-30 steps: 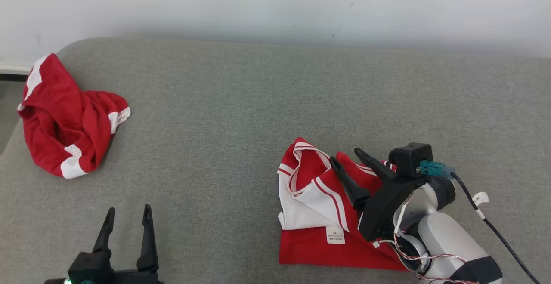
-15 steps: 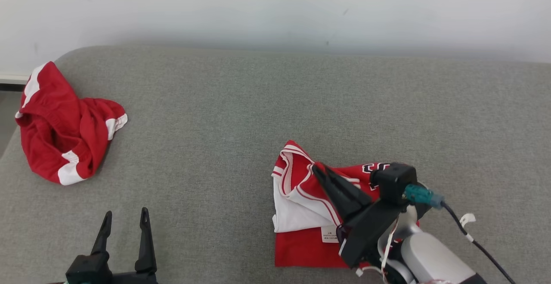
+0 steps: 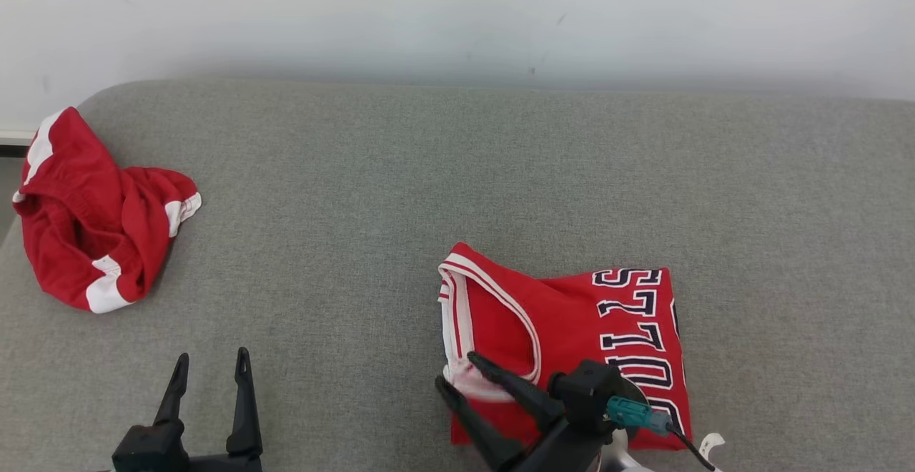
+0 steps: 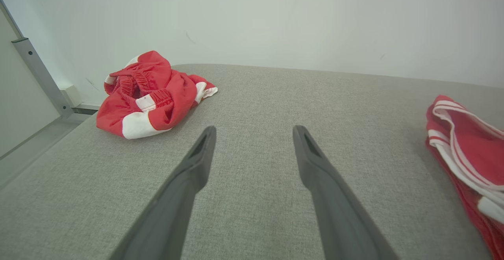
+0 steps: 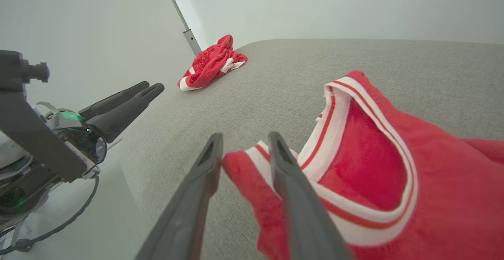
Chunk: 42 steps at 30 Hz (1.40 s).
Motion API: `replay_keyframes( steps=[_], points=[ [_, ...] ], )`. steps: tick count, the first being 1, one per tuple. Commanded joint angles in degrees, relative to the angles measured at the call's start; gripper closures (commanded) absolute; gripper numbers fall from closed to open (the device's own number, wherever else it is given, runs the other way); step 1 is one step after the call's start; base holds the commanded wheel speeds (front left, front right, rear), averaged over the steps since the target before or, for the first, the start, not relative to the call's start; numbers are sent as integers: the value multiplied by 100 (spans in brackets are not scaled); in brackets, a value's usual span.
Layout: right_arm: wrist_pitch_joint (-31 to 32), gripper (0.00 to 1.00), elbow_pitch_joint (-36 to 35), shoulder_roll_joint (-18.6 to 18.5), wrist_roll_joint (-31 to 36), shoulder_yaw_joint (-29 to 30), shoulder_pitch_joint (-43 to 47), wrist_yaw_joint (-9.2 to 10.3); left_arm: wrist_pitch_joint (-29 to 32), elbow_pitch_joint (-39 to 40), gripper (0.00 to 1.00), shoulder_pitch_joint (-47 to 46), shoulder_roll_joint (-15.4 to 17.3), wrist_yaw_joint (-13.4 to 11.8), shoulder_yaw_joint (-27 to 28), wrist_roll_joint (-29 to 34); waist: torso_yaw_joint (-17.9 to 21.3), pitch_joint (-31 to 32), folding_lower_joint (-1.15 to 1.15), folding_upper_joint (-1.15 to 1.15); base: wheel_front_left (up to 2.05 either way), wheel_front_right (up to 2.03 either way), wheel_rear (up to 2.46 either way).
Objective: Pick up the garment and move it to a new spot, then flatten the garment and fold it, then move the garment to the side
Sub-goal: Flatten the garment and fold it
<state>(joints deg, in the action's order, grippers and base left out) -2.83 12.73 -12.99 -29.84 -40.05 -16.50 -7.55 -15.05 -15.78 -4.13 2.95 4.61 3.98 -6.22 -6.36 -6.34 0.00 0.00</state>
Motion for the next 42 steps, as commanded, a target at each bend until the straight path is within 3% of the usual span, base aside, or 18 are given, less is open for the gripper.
replay_keyframes(
  steps=[1, 6, 12, 19, 27, 42],
  points=[
    [-145, 0, 62, 74, 50, -27, -54, 15, -18, -14, 0, -24, -10, 22, 1, 11, -8, 6, 0, 0, 0, 0, 0],
    [-631, 0, 41, 39, 6, 253, -122, 15, -18, -1, 0, 42, -10, 15, 55, 34, 21, 43, 0, 0, 0, 0, 0],
    [-1042, 0, -161, -89, 161, 1176, 53, 15, -19, 66, 0, 119, -9, 12, 95, 68, 111, 118, 0, 0, 0, 0, 0],
    [-1185, 0, -414, -41, 481, 2450, 553, 15, -19, 177, 0, 207, 30, -5, 162, 152, 301, 231, 0, 0, 0, 0, 0],
    [-1223, 0, -634, 208, 782, 3447, 1230, 15, -18, 293, 0, 323, 95, -16, 223, 235, 541, 342, 0, 0, 0, 0, 0],
    [-1239, 0, -818, 512, 1092, 4257, 2049, 15, -18, 448, 0, 541, 136, -45, 231, 345, 797, 524, 0, 0, 0, 0, 0]
  ],
)
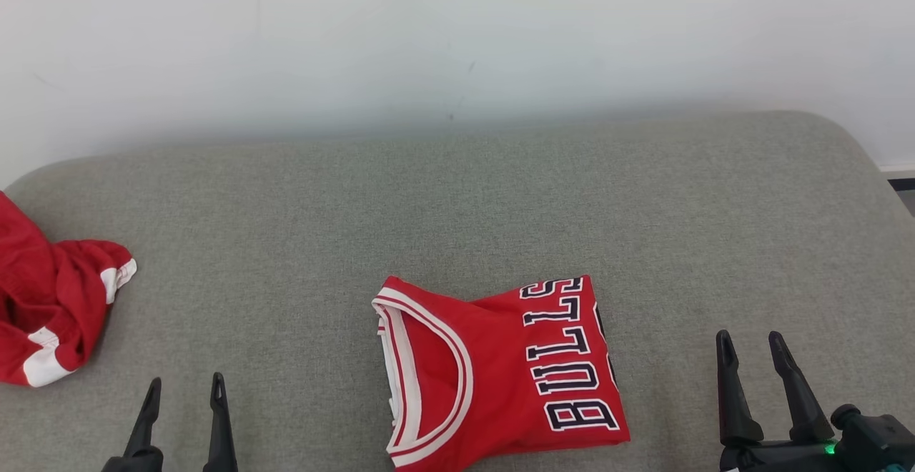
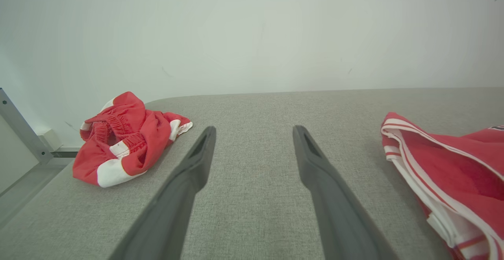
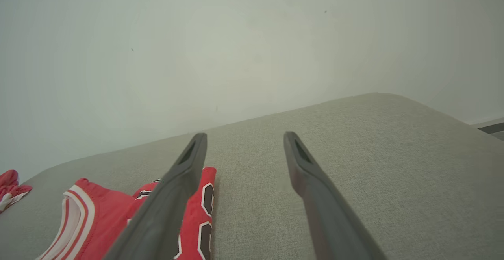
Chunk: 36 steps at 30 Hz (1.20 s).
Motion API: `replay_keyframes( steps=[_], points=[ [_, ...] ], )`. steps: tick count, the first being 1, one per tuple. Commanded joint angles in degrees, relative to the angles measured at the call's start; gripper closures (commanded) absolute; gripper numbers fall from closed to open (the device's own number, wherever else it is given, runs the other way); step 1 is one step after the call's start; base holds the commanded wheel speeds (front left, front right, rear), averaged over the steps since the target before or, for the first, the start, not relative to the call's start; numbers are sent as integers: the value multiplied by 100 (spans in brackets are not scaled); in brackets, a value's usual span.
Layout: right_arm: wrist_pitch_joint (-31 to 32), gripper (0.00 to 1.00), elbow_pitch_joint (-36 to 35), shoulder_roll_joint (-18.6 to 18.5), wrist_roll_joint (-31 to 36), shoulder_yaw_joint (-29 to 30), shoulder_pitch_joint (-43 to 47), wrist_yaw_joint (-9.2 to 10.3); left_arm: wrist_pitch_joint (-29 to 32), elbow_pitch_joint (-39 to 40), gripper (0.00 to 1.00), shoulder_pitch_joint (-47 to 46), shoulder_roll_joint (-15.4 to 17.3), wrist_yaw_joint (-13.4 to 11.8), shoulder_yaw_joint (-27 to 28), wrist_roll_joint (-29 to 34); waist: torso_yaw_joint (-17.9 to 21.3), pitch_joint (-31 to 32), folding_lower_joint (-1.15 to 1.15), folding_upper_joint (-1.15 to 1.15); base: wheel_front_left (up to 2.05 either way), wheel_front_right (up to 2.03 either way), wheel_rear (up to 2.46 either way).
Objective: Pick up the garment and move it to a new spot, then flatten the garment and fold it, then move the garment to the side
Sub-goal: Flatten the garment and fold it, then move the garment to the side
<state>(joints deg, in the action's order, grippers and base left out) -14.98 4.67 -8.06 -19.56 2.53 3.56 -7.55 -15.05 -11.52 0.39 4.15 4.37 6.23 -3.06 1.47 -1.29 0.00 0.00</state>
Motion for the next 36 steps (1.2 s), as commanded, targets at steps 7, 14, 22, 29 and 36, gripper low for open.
replay_keyframes(
  steps=[7, 14, 22, 29, 36],
  points=[
    [-25, 0, 14, 76, 225, -62, 90, 15, -18, 50, 0, 137, 8, -8, -57, 70, -18, 70, 0, 0, 0, 0, 0],
    [-24, 0, 156, 86, 261, -81, 27, 15, -19, 36, 0, 183, 68, 18, -174, 160, -121, 65, 0, 0, 0, 0, 0],
    [-15, 0, 240, 83, 350, -128, -64, 15, -18, 83, 0, 192, 67, -11, -216, 130, -170, 31, 0, 0, 0, 0, 0],
    [-15, 0, 303, 95, 428, -161, -110, 15, -18, 130, 0, 198, 91, -54, -247, 171, -173, 7, 0, 0, 0, 0, 0],
    [-16, 0, 311, 120, 452, -154, -126, 15, -18, 161, 0, 178, 105, -83, -276, 187, -183, -21, 0, 0, 0, 0, 0]
  ],
)
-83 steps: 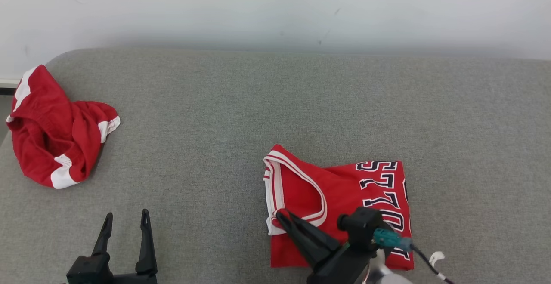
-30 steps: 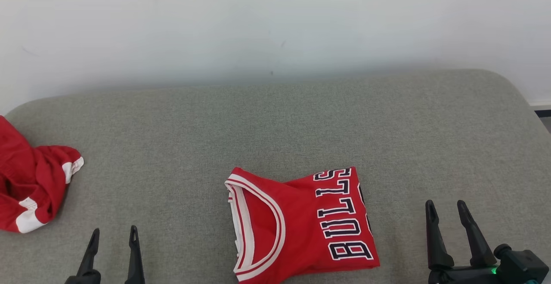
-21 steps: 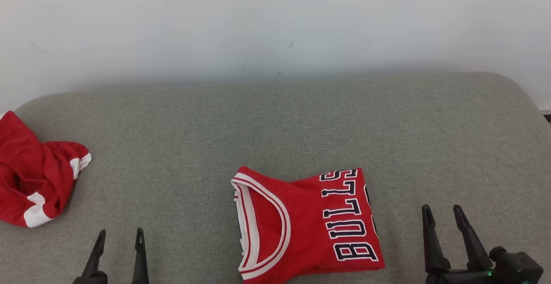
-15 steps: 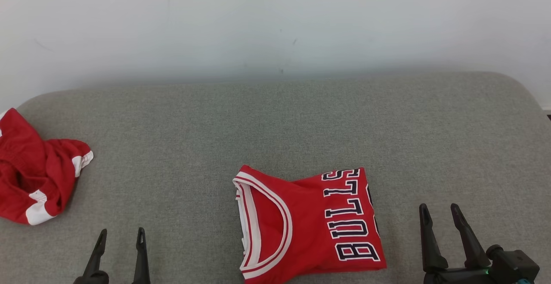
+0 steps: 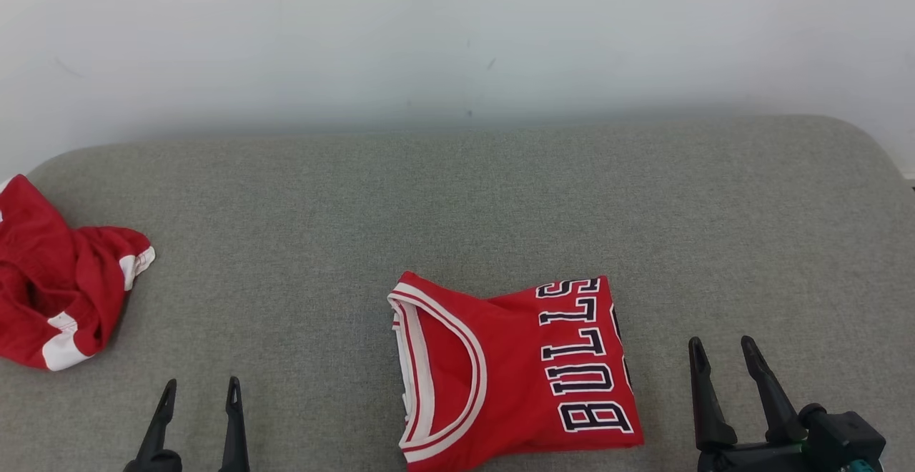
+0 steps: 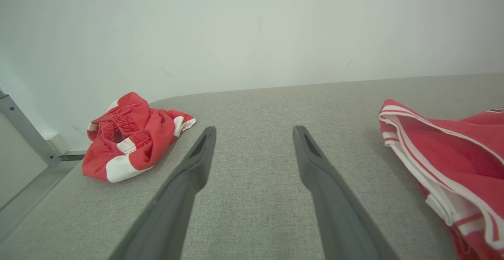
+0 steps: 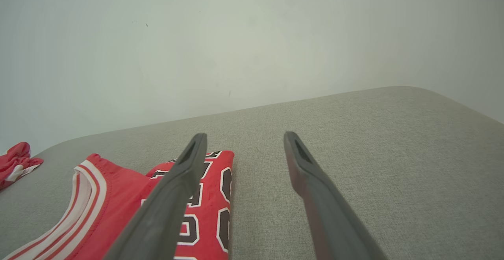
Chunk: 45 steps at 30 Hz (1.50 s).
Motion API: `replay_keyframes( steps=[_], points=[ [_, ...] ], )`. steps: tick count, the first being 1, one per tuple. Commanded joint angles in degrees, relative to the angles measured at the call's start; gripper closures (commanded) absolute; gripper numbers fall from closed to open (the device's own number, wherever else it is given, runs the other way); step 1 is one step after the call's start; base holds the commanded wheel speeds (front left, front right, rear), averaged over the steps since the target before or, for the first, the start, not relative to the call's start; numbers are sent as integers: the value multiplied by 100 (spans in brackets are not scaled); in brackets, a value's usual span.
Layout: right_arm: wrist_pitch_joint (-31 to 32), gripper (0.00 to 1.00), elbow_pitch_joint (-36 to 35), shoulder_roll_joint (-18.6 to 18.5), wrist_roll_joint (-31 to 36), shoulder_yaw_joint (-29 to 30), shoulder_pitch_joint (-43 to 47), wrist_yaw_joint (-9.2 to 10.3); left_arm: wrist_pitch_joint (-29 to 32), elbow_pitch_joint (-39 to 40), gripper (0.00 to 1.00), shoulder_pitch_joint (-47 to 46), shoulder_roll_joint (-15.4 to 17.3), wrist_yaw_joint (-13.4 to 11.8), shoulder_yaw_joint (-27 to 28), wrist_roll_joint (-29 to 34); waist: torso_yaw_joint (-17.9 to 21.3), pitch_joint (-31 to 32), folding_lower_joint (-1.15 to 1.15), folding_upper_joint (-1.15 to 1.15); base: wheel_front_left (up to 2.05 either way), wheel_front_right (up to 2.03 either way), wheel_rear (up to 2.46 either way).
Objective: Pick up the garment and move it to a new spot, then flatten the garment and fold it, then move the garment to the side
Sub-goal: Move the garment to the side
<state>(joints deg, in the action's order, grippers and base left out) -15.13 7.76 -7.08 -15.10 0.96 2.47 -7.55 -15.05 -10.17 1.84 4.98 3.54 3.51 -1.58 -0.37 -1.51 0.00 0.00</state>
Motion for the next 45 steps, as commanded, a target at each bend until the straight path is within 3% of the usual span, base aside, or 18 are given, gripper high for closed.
replay_keyframes(
  steps=[1, 30, 39, 45],
  points=[
    [0, 0, 3, 23, 11, 4, -19, 15, -18, 31, 0, 31, 25, -1, -7, 42, -2, -2, 0, 0, 0, 0, 0],
    [0, 0, 282, 56, 156, -45, -157, 15, -18, 74, 0, 45, 100, -83, -99, -15, -102, 24, 0, 0, 0, 0, 0],
    [89, 0, 857, -17, 273, -218, -656, 15, -18, 67, 0, -14, 85, -94, -136, -34, -215, -43, 0, 0, 0, 0, 0],
    [178, 0, 1671, -99, 229, -396, -1165, 15, -18, 61, 0, -105, 54, -99, -180, -73, -332, -202, 0, 0, 0, 0, 0]
  ],
)
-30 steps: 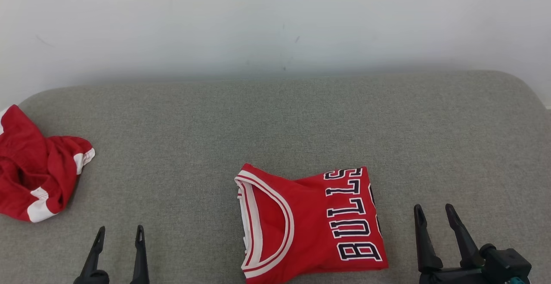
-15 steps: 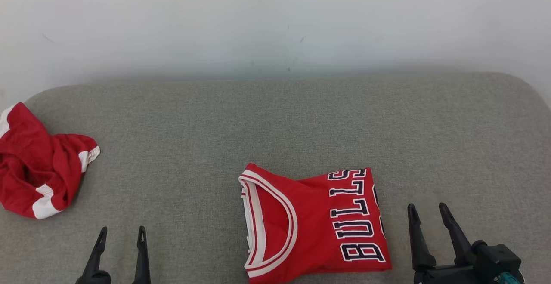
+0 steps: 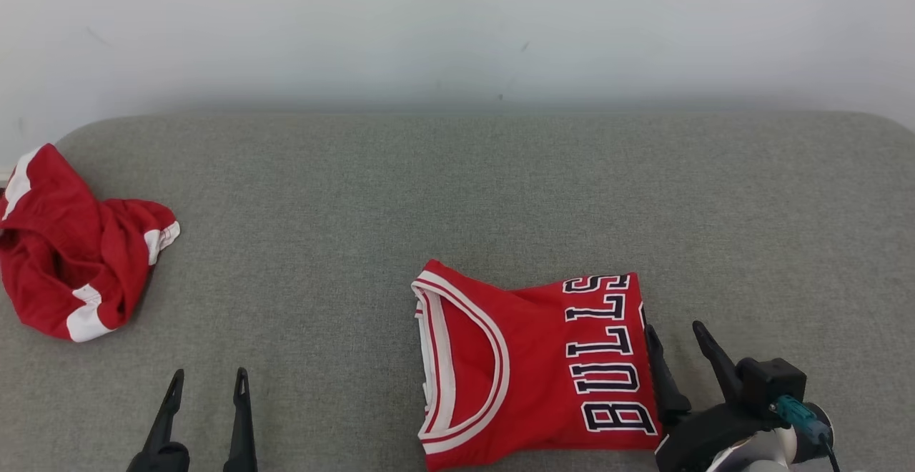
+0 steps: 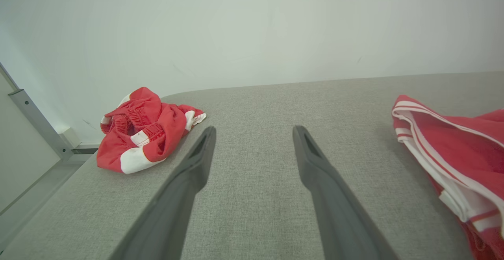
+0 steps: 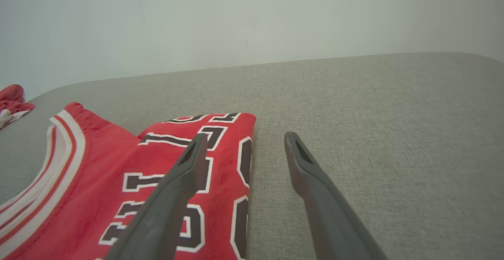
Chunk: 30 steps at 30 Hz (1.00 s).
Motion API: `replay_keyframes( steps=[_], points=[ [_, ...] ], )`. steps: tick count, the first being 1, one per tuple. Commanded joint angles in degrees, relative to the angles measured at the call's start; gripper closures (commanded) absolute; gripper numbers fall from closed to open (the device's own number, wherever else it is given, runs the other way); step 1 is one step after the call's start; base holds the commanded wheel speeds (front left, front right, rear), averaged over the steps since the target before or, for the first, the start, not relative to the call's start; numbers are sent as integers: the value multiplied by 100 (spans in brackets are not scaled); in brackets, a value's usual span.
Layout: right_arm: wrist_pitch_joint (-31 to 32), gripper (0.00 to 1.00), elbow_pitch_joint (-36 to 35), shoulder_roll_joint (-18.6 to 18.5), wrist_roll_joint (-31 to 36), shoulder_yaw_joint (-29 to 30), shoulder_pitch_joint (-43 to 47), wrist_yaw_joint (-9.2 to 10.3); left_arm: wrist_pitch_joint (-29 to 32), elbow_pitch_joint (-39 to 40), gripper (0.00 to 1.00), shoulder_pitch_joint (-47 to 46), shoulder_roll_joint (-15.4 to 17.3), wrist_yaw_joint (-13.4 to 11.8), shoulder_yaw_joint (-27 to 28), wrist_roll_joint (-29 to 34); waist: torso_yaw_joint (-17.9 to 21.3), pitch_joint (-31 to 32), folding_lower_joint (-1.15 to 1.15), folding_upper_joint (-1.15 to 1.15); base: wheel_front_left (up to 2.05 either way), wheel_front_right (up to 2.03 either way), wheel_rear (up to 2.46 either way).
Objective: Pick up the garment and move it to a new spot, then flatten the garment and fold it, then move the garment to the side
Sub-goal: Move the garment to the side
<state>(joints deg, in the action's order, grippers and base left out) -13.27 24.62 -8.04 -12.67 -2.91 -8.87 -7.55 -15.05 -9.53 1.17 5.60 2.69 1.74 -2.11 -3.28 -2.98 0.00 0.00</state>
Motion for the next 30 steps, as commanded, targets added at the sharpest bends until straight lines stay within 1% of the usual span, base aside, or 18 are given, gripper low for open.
replay_keyframes(
  steps=[1, 7, 12, 13, 14, 16, 18, 22, 30],
  points=[
    [11, 0, 162, -13, -26, -35, -115, 15, -19, -7, 0, -49, -10, -15, -5, -24, -56, -90, 0, 0, 0, 0, 0],
    [-46, 0, 1069, -8, -112, -216, -597, 15, -18, -33, 0, -163, -5, -5, -19, -35, -142, -281, 0, 0, 0, 0, 0],
    [-93, 0, 1761, 42, -165, -312, -792, 15, -18, -42, 0, -249, -13, -14, -17, -46, -180, -366, 0, 0, 0, 0, 0],
    [-106, 0, 1970, 79, -218, -405, -823, 15, -18, -45, 0, -257, -17, -23, -10, -50, -174, -385, 0, 0, 0, 0, 0],
    [-96, 10, 2059, 101, -248, -496, -828, 15, -19, -48, 0, -257, -17, -26, -5, -46, -166, -392, 0, 0, 0, 0, 0],
    [-118, 100, 2156, 137, -356, -671, -877, 15, -18, -55, 0, -275, -19, -28, 3, -52, -148, -409, 0, 0, 0, 0, 0],
    [-124, 100, 2240, 143, -465, -803, -938, 15, -18, -61, 0, -296, -18, -27, 4, -55, -129, -429, 0, 0, 0, 0, 0],
    [-140, 100, 2343, 20, -678, -947, -1216, 17, -18, -58, 0, -370, -27, -5, -19, -58, -119, -506, 0, 0, 0, 0, 0],
    [-184, 100, 2324, -446, -952, -1065, -2201, 17, -18, 47, 0, -557, -56, 15, -59, -71, 0, -989, 0, 0, 0, 0, 0]
  ],
)
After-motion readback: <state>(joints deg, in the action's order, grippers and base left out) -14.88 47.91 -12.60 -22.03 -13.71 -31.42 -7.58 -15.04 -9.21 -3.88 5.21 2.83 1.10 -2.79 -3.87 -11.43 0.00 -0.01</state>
